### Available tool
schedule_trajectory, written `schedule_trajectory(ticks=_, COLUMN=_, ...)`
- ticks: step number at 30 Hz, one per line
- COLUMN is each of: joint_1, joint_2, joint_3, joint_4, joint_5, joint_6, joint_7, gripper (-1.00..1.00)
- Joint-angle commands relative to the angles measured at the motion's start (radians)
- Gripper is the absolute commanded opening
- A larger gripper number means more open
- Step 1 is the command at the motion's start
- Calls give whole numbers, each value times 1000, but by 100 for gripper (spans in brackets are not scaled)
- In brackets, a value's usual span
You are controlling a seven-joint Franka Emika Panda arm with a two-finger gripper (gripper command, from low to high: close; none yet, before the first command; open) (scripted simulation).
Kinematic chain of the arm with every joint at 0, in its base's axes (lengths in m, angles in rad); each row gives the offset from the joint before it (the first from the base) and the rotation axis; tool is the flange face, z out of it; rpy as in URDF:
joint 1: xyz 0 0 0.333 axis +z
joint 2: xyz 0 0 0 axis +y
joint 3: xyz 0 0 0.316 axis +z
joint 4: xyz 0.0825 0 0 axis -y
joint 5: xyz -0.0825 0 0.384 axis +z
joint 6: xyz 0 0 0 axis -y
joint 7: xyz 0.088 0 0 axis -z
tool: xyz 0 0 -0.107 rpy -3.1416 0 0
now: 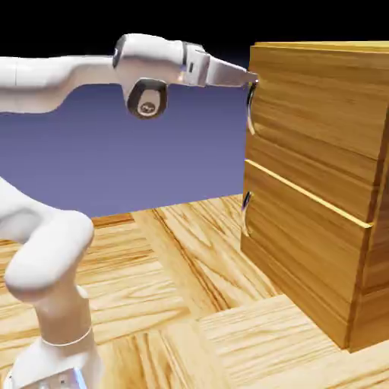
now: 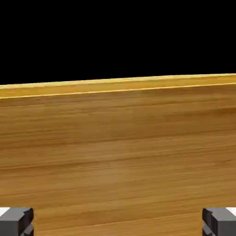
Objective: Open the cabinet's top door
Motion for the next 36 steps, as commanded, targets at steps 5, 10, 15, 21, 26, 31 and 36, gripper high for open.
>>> schedule_trajectory(ticks=5, joint_1=-125, joint_2=-73, joint_3=146, joint_4=85, joint_5=218, joint_6=6, joint_7=-85, gripper=100)
schedule_trajectory(ticks=10, joint_1=-250, joint_2=-145, joint_3=291, joint_4=170, joint_5=435, joint_6=12, joint_7=-171, gripper=100)
schedule_trajectory(ticks=15, joint_1=-375, joint_2=-218, joint_3=437, joint_4=255, joint_5=653, joint_6=18, joint_7=-256, gripper=100)
schedule_trajectory(ticks=21, joint_1=-525, joint_2=-305, joint_3=611, joint_4=357, joint_5=914, joint_6=25, joint_7=-359, gripper=100)
schedule_trajectory(ticks=26, joint_1=-638, joint_2=-351, joint_3=707, joint_4=440, joint_5=1047, joint_6=22, joint_7=-406, gripper=100)
schedule_trajectory(ticks=31, joint_1=-762, joint_2=-361, joint_3=733, joint_4=545, joint_5=1056, joint_6=-1, joint_7=-391, gripper=-100)
schedule_trajectory(ticks=36, joint_1=-653, joint_2=-443, joint_3=639, joint_4=403, joint_5=1210, joint_6=-140, joint_7=-507, gripper=-100)
